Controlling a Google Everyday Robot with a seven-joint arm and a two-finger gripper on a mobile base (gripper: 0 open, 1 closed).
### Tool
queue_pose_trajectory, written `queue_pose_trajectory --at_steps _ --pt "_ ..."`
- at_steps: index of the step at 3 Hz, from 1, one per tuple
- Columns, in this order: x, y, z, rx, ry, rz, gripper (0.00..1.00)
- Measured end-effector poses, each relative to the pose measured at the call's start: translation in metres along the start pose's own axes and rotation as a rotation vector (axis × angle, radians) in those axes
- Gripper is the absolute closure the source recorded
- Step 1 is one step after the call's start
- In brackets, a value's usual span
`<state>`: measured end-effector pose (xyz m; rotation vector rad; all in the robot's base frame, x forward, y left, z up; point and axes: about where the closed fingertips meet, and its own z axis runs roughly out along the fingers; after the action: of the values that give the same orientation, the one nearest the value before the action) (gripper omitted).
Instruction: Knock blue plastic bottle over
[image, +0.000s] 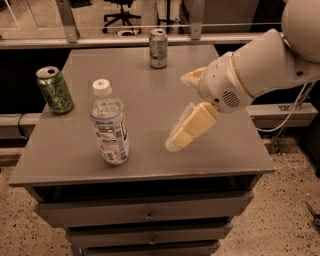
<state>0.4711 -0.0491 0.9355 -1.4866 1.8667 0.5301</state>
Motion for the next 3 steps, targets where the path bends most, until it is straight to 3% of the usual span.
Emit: queue_pose_trajectory --at_steps 1,2,3 --pt "0.001 0.000 0.000 0.000 0.005 -0.002 0.00" --pt "-0.008 0.003 0.009 -0.002 -0.066 0.001 0.00" --pt "-0.036 0.011 0.034 -0.023 -0.213 -0.022 0.00"
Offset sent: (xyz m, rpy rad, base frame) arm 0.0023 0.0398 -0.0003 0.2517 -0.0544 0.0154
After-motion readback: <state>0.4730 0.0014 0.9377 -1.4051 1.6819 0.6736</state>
